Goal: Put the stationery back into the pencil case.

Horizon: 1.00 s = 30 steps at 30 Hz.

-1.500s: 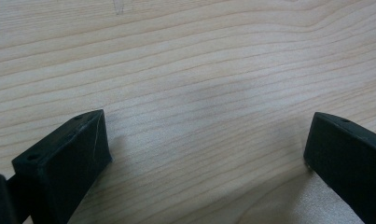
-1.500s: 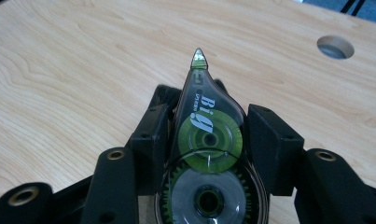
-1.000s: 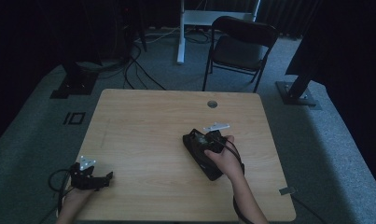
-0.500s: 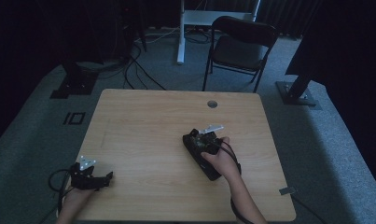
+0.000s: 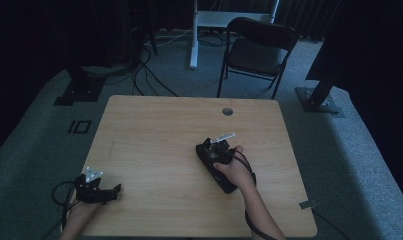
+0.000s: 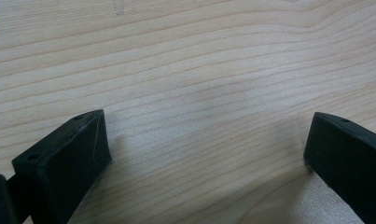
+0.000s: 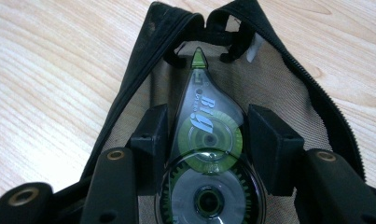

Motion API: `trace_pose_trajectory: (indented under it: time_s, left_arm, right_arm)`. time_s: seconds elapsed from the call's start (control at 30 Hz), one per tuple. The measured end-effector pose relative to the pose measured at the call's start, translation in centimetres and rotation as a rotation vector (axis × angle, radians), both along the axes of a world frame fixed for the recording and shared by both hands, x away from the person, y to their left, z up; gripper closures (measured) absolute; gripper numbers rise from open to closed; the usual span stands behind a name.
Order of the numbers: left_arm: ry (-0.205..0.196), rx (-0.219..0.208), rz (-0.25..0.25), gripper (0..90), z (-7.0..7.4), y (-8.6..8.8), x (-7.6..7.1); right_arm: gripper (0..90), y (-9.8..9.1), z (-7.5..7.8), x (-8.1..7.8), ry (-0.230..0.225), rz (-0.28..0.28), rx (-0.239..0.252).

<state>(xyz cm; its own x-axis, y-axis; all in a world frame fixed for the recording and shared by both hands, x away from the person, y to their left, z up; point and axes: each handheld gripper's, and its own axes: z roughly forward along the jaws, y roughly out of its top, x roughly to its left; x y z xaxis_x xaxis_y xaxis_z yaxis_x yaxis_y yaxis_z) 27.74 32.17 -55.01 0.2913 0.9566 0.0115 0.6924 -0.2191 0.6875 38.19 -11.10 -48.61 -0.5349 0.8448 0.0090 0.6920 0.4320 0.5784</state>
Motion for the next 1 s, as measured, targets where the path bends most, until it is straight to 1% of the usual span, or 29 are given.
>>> trace_pose_trajectory:
  time_s: [0.33, 0.47, 0.53, 0.67, 0.73, 0.87, 1.0]
  left_arm:
    - [0.000, 0.000, 0.000, 0.2, 0.00, 0.00, 0.00]
    - [0.000, 0.000, 0.000, 0.2, 0.00, 0.00, 0.00]
    - [0.000, 0.000, 0.000, 0.2, 0.00, 0.00, 0.00]
    - [0.000, 0.000, 0.000, 0.2, 0.00, 0.00, 0.00]
    - [0.000, 0.000, 0.000, 0.2, 0.00, 0.00, 0.00]
    - [0.000, 0.000, 0.000, 0.2, 0.00, 0.00, 0.00]
    - [0.000, 0.000, -0.001, 0.2, 0.00, 0.00, 0.00]
  right_arm:
    - [49.4, 0.26, -0.41, 0.49, 0.028, 0.006, -0.043]
    - [49.3, 0.22, -0.76, 0.70, 0.056, -0.002, -0.044]
    - [49.2, 0.22, -0.87, 0.73, 0.063, -0.003, -0.042]
    - [49.0, 0.13, -0.89, 0.82, 0.059, -0.011, -0.053]
    - [49.1, 0.05, -0.93, 0.84, 0.069, -0.011, -0.049]
    - [49.0, -0.03, -0.91, 0.84, 0.073, -0.015, -0.047]
    - [47.4, -0.21, -0.58, 0.75, 0.059, -0.012, -0.035]
